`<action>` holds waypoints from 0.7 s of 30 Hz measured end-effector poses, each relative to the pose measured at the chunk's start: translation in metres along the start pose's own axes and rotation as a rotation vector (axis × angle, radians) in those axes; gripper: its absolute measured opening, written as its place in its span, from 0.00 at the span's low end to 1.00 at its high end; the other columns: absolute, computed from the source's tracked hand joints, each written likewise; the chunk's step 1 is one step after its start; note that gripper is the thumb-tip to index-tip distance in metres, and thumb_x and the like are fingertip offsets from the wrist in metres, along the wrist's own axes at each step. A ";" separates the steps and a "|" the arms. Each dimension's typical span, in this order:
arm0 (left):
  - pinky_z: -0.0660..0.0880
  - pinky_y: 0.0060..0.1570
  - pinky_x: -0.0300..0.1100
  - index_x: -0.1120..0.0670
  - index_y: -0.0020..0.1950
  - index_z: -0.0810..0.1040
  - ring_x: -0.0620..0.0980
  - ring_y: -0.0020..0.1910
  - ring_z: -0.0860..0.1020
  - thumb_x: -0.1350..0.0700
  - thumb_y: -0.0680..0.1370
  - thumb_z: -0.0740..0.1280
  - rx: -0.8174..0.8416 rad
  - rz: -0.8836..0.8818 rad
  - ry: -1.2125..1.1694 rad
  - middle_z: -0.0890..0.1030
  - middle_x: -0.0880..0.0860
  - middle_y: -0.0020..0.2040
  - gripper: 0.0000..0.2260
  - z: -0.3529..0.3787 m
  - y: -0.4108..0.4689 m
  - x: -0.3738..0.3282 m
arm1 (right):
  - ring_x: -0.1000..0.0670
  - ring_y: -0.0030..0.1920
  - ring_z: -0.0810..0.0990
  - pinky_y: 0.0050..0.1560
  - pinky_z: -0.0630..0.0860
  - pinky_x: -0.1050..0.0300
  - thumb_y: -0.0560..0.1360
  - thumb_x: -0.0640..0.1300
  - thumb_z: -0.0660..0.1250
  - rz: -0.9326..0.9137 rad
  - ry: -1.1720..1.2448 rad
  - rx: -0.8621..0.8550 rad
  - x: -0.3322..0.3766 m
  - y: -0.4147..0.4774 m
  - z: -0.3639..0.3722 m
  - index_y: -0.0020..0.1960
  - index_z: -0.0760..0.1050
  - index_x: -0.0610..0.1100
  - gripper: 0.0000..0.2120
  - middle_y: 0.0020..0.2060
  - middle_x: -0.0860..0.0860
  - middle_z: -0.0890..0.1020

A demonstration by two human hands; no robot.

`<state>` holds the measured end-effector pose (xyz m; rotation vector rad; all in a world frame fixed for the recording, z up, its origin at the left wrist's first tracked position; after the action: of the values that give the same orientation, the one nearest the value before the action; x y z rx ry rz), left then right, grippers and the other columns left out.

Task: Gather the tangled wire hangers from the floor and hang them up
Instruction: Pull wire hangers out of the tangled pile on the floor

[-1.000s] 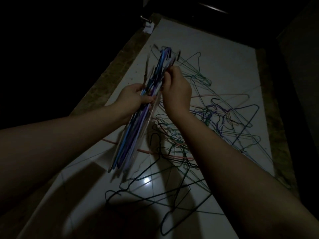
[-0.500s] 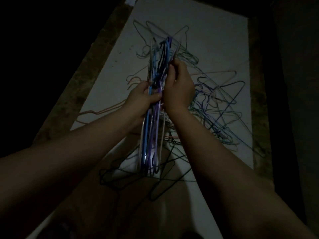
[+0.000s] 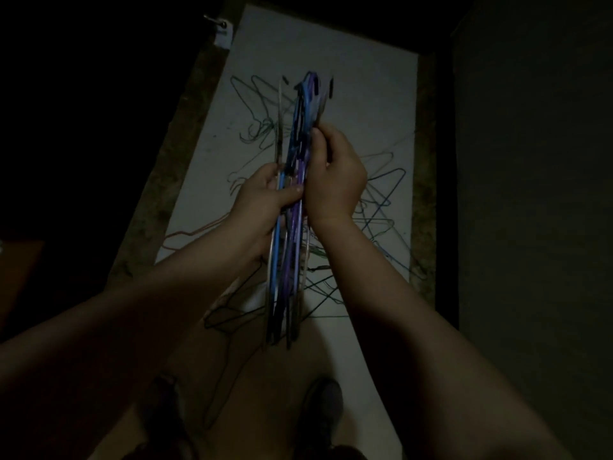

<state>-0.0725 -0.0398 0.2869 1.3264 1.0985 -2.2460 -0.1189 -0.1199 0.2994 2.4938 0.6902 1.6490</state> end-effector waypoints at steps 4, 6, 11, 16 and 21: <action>0.77 0.35 0.38 0.57 0.62 0.74 0.47 0.42 0.82 0.67 0.75 0.65 -0.028 0.029 0.026 0.82 0.53 0.48 0.16 0.015 -0.033 -0.074 | 0.53 0.51 0.79 0.52 0.74 0.61 0.78 0.41 0.63 0.147 0.078 0.054 0.073 0.009 -0.028 0.59 0.79 0.41 0.12 0.53 0.46 0.83; 0.75 0.32 0.35 0.56 0.62 0.74 0.45 0.39 0.81 0.67 0.75 0.65 -0.025 0.054 0.039 0.82 0.53 0.47 0.16 0.027 -0.051 -0.112 | 0.52 0.54 0.78 0.52 0.70 0.66 0.79 0.40 0.62 0.187 0.105 0.055 0.110 0.016 -0.044 0.61 0.78 0.41 0.13 0.55 0.45 0.81; 0.77 0.43 0.38 0.54 0.59 0.76 0.46 0.47 0.81 0.67 0.75 0.66 0.019 0.125 0.017 0.82 0.53 0.51 0.14 0.058 -0.102 -0.209 | 0.54 0.57 0.74 0.54 0.69 0.66 0.81 0.40 0.57 0.205 0.147 0.089 0.206 0.036 -0.086 0.68 0.71 0.44 0.17 0.60 0.47 0.76; 0.78 0.46 0.40 0.54 0.55 0.76 0.49 0.46 0.81 0.68 0.75 0.65 0.040 0.213 0.061 0.82 0.55 0.49 0.13 0.083 -0.155 -0.304 | 0.55 0.52 0.78 0.47 0.72 0.70 0.80 0.43 0.60 0.170 0.272 0.098 0.301 0.060 -0.124 0.69 0.70 0.48 0.18 0.55 0.50 0.80; 0.78 0.45 0.39 0.56 0.56 0.76 0.51 0.47 0.81 0.67 0.75 0.66 0.047 0.334 0.129 0.82 0.57 0.50 0.12 0.097 -0.203 -0.386 | 0.59 0.45 0.77 0.39 0.68 0.76 0.78 0.43 0.62 0.141 0.357 0.057 0.392 0.080 -0.163 0.65 0.74 0.49 0.15 0.44 0.58 0.79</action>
<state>-0.0510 -0.0219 0.7330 1.5621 0.7955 -1.9765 -0.1116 -0.0629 0.7272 2.3552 0.6084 2.1865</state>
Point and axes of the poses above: each hand's wrist, its own y-axis towards the middle knuckle, its own z-axis out of the palm, x = y × z, the point moved 2 cm from there along y, towards the middle knuckle
